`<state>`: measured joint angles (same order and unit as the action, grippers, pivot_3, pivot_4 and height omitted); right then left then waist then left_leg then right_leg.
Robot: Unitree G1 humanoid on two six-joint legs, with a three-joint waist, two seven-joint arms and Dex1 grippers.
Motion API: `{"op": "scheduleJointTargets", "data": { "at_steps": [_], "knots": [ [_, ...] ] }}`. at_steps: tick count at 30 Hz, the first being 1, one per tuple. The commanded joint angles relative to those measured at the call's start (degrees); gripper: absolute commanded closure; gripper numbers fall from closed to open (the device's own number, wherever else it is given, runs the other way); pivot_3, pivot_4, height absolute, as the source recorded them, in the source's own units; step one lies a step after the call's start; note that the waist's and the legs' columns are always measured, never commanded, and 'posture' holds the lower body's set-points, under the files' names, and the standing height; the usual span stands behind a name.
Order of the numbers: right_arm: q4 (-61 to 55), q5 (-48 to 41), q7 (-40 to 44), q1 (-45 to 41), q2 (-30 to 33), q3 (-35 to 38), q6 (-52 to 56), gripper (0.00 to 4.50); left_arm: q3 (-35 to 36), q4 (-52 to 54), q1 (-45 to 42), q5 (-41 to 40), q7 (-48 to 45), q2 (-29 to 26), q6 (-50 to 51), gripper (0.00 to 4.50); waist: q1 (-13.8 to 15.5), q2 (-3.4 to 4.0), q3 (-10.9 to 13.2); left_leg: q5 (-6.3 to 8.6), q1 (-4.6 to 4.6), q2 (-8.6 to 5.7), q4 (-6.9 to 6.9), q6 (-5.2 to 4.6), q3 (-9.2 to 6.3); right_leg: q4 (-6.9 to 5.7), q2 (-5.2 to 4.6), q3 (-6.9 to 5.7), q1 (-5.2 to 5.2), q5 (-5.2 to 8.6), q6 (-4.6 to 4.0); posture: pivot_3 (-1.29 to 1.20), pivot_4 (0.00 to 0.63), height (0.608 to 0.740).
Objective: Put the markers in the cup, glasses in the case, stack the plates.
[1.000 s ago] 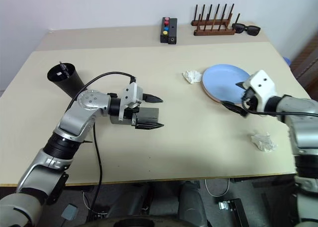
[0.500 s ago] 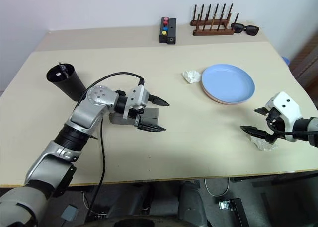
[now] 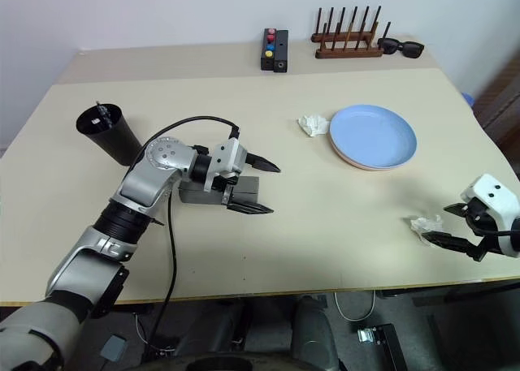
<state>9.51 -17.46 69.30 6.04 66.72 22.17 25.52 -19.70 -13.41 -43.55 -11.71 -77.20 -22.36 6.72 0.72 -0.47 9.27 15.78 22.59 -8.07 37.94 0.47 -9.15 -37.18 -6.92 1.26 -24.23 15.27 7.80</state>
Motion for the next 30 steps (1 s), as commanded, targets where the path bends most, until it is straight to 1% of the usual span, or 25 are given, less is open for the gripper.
{"op": "scheduleJointTargets", "data": {
  "at_steps": [1, 6, 7, 9, 10, 13, 14, 16, 22, 26, 30],
  "knots": [
    [0.1, 0.0, 0.6, -0.1, 1.2, 1.3, 0.1, 0.05, 0.2, 1.4, -0.5, 0.3, -0.2, 0.0, -1.1, 0.00, 0.0, 0.00, 0.0, 0.00, 0.00, 0.00, 0.00, 0.00, 0.00, 0.00, 0.00, 0.00, 0.00, 0.00, 0.00, 0.00, 0.150, 0.740],
    [0.5, 0.1, 0.6, -0.6, 0.4, 0.3, 0.6, 0.05, 0.2, 1.5, -0.6, 0.5, 0.0, 0.1, -1.0, 0.00, 0.0, 0.00, 0.0, 0.00, 0.00, 0.00, 0.01, 0.00, 0.00, 0.00, 0.00, 0.00, 0.01, 0.00, 0.00, 0.00, 0.150, 0.740],
    [0.6, 0.1, 0.5, -0.7, 0.2, 0.1, 0.6, 0.28, 0.2, 1.5, -0.6, 0.5, 0.0, 0.1, -1.0, 0.00, 0.0, 0.00, 0.0, 0.00, 0.00, 0.00, 0.01, 0.00, 0.00, 0.00, 0.00, 0.00, 0.01, 0.00, 0.00, 0.00, 0.150, 0.740],
    [0.8, 0.2, 0.3, -0.8, 0.0, -0.2, 0.5, 0.90, 0.2, 1.8, -0.4, 0.5, 0.0, 0.1, -0.9, 0.00, 0.0, 0.00, 0.0, 0.00, 0.00, 0.00, 0.01, 0.00, 0.01, 0.00, 0.00, 0.00, 0.01, 0.00, 0.00, 0.00, 0.150, 0.740],
    [0.8, 0.1, 0.3, -0.8, -0.1, -0.4, 0.6, 1.33, 0.2, 1.9, -0.4, 0.5, -0.1, 0.0, -0.8, 0.00, 0.0, 0.00, 0.0, 0.00, 0.00, 0.00, 0.01, 0.00, 0.00, 0.00, 0.00, 0.00, 0.01, 0.00, 0.00, 0.00, 0.150, 0.740],
    [0.9, 0.0, 0.3, -1.0, -0.3, -1.0, 0.8, 2.87, 0.2, 2.0, -0.4, 0.6, -0.2, -0.1, -0.6, 0.00, 0.0, 0.00, 0.0, 0.00, 0.00, 0.00, 0.01, 0.00, 0.00, 0.00, 0.00, 0.00, 0.01, 0.00, 0.00, 0.00, 0.150, 0.740],
    [0.8, 0.0, 0.2, -0.9, -0.3, -1.1, 0.8, 3.32, 0.2, 2.1, -0.3, 0.5, -0.3, -0.1, -0.5, 0.00, 0.0, 0.00, 0.0, 0.00, 0.00, 0.00, 0.01, 0.00, 0.00, 0.00, 0.00, 0.00, 0.01, 0.00, 0.00, 0.00, 0.150, 0.740],
    [0.4, -0.1, 0.1, -0.9, -0.5, -1.3, 1.0, 4.44, 0.2, 2.2, -0.3, 0.5, -0.5, -0.3, -0.4, 0.00, 0.0, 0.00, 0.0, 0.00, 0.00, 0.00, 0.01, 0.00, 0.00, 0.00, 0.00, 0.00, 0.01, 0.00, 0.01, 0.00, 0.150, 0.740],
    [-1.1, -0.4, -1.1, -1.7, -1.3, -0.9, 1.2, 4.44, 0.3, 2.3, -0.4, 0.3, -0.8, -0.4, -0.1, 0.00, 0.0, 0.00, 0.0, 0.00, 0.00, 0.00, 0.02, 0.00, 0.00, 0.00, 0.00, 0.00, 0.01, 0.00, 0.01, 0.00, 0.150, 0.740],
    [-2.8, -2.8, -3.3, -6.6, -3.0, 0.7, 1.6, 4.44, 0.7, 2.3, -0.4, 0.2, 0.0, -0.2, 0.0, 0.00, -0.1, 0.00, 0.0, 0.00, 0.00, 0.00, 0.02, 0.00, 0.01, 0.00, 0.00, 0.01, 0.00, 0.00, 0.01, 0.00, 0.150, 0.740],
    [-6.4, -8.4, -5.0, -13.3, -6.3, 1.8, 4.6, 4.44, 1.2, 2.8, 0.0, 0.3, 1.9, 0.1, 0.9, 0.00, 0.0, 0.01, 0.0, 0.00, 0.00, 0.02, 0.01, 0.00, 0.00, 0.00, 0.00, 0.01, -0.01, 0.00, 0.01, 0.00, 0.150, 0.740]
  ]
}}
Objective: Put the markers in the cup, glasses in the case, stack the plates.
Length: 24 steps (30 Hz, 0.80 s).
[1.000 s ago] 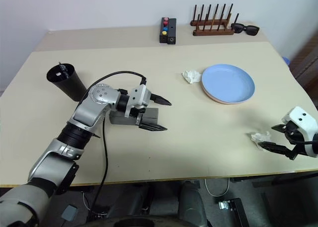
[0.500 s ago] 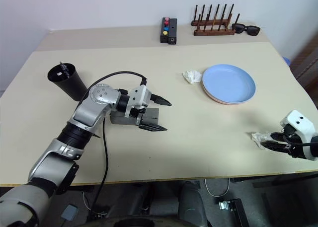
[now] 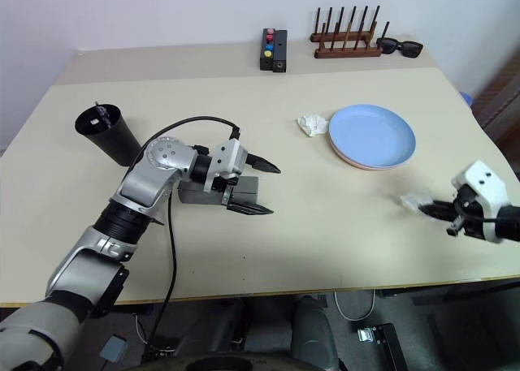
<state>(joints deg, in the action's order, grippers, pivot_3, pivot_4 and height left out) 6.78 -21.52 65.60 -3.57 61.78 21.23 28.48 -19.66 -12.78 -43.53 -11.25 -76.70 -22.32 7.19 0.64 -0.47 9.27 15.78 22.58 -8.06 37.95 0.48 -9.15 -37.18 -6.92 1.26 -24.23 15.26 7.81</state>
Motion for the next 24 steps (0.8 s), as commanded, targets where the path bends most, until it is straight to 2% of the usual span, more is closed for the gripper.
{"op": "scheduleJointTargets", "data": {
  "at_steps": [1, 8, 18, 24],
  "knots": [
    [-4.4, -5.3, -2.1, -5.6, -2.2, 2.6, 2.0, 4.44, 1.3, 2.5, 0.2, -0.1, 2.1, 0.2, 0.8, 0.00, 0.1, -0.02, 0.0, 0.00, 0.00, 0.00, 0.01, 0.00, 0.00, 0.00, 0.00, 0.00, 0.00, 0.00, 0.00, 0.00, 0.150, 0.740],
    [-1.0, -2.1, -8.0, -16.9, -8.7, -3.4, -3.1, 4.44, 2.6, 4.1, 0.7, 0.9, 11.1, 1.9, 4.1, 0.00, 0.2, -0.03, 0.0, 0.00, 0.02, -0.02, 0.05, 0.00, -0.02, 0.00, -0.01, 0.00, 0.01, -0.01, 0.02, 0.00, 0.150, 0.740],
    [22.4, 8.2, -13.5, -31.8, -17.7, -12.6, -19.4, 4.44, 3.2, 9.1, 1.7, 2.4, 22.9, 4.5, 10.9, 0.00, 0.0, -0.01, 0.0, 0.00, 0.02, -0.02, 0.01, 0.00, 0.02, -0.02, -0.01, 0.03, -0.06, -0.02, 0.02, 0.00, 0.150, 0.740],
    [29.8, 10.6, -14.2, -35.0, -19.8, -13.9, -25.1, 4.44, 5.0, 12.0, 4.6, 2.5, 29.6, 5.0, 15.7, 0.00, -0.1, 0.00, 0.0, -0.01, 0.02, -0.02, 0.00, 0.01, 0.02, -0.03, -0.01, 0.04, -0.08, -0.02, 0.02, 0.00, 0.150, 0.740]
  ]
}}
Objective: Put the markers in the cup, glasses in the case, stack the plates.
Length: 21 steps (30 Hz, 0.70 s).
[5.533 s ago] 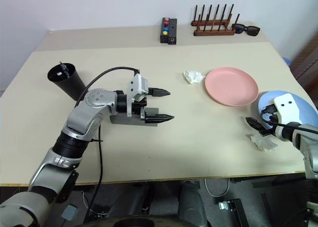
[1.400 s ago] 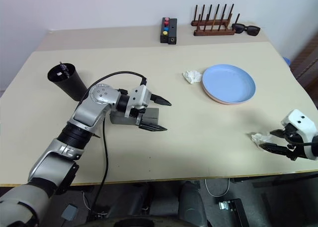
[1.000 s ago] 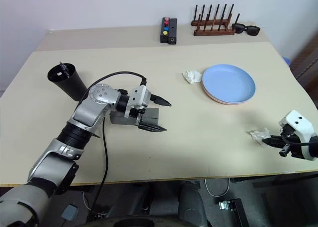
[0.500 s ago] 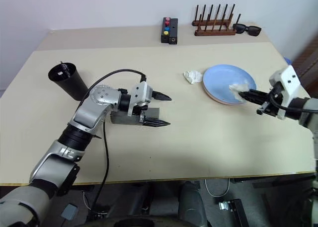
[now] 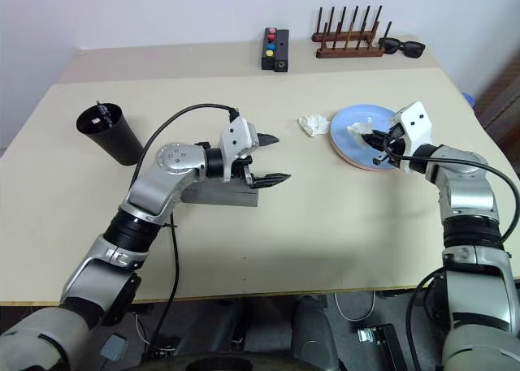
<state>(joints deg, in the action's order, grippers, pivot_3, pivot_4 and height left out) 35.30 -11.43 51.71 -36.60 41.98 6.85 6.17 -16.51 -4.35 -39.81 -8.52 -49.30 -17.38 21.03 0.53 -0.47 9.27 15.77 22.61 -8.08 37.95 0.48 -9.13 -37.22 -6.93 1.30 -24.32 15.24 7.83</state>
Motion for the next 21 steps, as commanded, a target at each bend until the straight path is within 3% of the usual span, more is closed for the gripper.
{"op": "scheduleJointTargets", "data": {
  "at_steps": [1, 8, 11, 17, 21],
  "knots": [
    [1.8, 0.7, -0.3, -2.2, -0.1, 0.5, -3.3, 4.44, 2.0, 4.1, 1.2, -0.4, 2.7, 0.0, 2.5, 0.00, 0.0, 0.00, 0.0, 0.00, 0.00, 0.00, -0.01, 0.00, 0.00, 0.00, 0.00, 0.00, 0.00, 0.00, 0.00, 0.00, 0.150, 0.740],
    [5.6, 2.0, -0.6, -3.4, -0.4, 0.4, -5.2, 4.44, 1.7, 10.5, 4.9, -1.6, 3.3, -1.3, 6.4, 0.00, 0.0, 0.01, 0.0, 0.00, 0.00, 0.00, 0.00, 0.00, 0.01, 0.00, 0.00, 0.01, 0.00, 0.00, 0.00, 0.00, 0.150, 0.740],
    [7.2, 2.2, -0.3, -3.8, -0.5, 0.3, -5.3, 3.59, 1.7, 10.4, 4.6, -1.7, 3.2, -1.5, 6.8, 0.00, 0.0, 0.01, 0.0, 0.00, 0.00, 0.00, 0.01, 0.00, 0.01, 0.00, 0.01, 0.01, 0.01, 0.00, 0.00, 0.00, 0.150, 0.740],
    [7.1, 2.9, -1.6, -3.0, -0.8, 0.5, -5.8, 0.59, 1.7, 9.4, 3.8, -1.3, 3.2, -1.7, 6.2, 0.00, -0.1, 0.01, 0.0, 0.00, 0.00, 0.00, 0.00, 0.01, 0.01, 0.00, 0.01, 0.01, 0.01, 0.00, 0.00, 0.00, 0.150, 0.740],
    [1.7, 1.2, -1.9, -3.1, -1.6, 1.3, -4.7, 0.59, 2.5, 9.1, 4.1, -0.9, 4.6, -1.8, 6.3, 0.00, -0.1, 0.01, 0.0, 0.00, 0.00, 0.00, 0.00, 0.01, 0.01, 0.00, 0.00, 0.01, 0.01, 0.00, 0.00, 0.00, 0.150, 0.740]
  ]
}}
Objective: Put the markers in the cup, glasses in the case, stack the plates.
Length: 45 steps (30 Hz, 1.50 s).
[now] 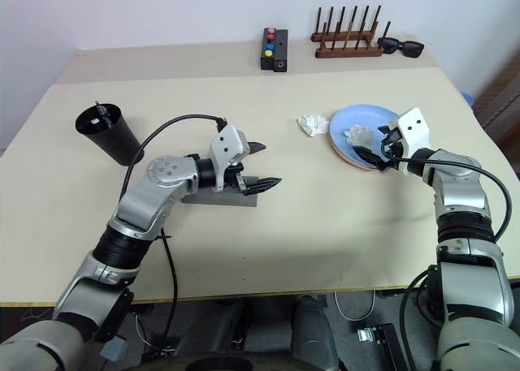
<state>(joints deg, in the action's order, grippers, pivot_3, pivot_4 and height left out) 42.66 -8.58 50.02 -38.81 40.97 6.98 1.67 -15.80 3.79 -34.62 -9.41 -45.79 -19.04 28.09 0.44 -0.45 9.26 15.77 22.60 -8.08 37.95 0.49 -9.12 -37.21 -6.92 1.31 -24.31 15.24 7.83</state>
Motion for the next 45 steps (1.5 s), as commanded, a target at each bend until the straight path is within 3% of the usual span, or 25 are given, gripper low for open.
{"op": "scheduleJointTargets", "data": {
  "at_steps": [1, 9, 17, 28, 45],
  "knots": [
    [-7.6, -2.0, -0.3, -1.3, -1.2, 1.0, 0.2, 0.59, 2.2, 0.8, -1.0, 0.1, 1.7, -0.1, -0.6, 0.00, -0.1, 0.00, 0.0, 0.00, 0.00, 0.00, 0.00, 0.00, 0.00, 0.00, 0.00, 0.00, 0.00, 0.00, 0.00, 0.00, 0.150, 0.740],
    [-14.1, -1.7, -0.5, -5.2, -8.3, -3.0, 2.7, 0.59, 4.2, -0.9, -1.2, 1.4, 8.2, 0.8, 1.5, 0.00, -1.0, 0.00, 0.0, 0.00, 0.00, 0.01, -0.02, 0.00, -0.03, 0.00, 0.00, -0.01, -0.01, 0.00, 0.00, 0.00, 0.150, 0.740],
    [-2.6, 3.1, -1.3, -9.3, -13.0, -8.1, -2.9, 0.59, 5.2, 4.0, -0.7, 0.8, 11.3, 1.2, 6.1, 0.00, -1.3, 0.00, 0.0, 0.00, 0.01, -0.01, -0.01, 0.00, -0.03, -0.01, 0.00, 0.00, -0.02, 0.00, 0.00, 0.00, 0.150, 0.740],
    [14.4, 6.6, -3.9, -16.8, -17.2, -8.8, -9.4, 0.59, 7.1, 14.0, 1.1, -0.6, 15.0, 0.4, 13.7, 0.00, -1.5, 0.01, 0.0, 0.00, 0.00, -0.01, -0.05, 0.01, -0.04, -0.01, 0.00, 0.00, -0.04, 0.00, 0.00, 0.00, 0.150, 0.740],
    [25.9, 11.5, -10.8, -22.7, -18.8, -8.8, -13.8, 0.59, 8.3, 21.1, 4.9, -3.2, 16.8, -1.6, 17.8, 0.00, -1.6, 0.02, 0.0, 0.00, 0.00, -0.01, -0.05, 0.01, -0.04, -0.01, 0.01, 0.02, -0.04, 0.00, 0.00, 0.00, 0.150, 0.740]
  ]
}}
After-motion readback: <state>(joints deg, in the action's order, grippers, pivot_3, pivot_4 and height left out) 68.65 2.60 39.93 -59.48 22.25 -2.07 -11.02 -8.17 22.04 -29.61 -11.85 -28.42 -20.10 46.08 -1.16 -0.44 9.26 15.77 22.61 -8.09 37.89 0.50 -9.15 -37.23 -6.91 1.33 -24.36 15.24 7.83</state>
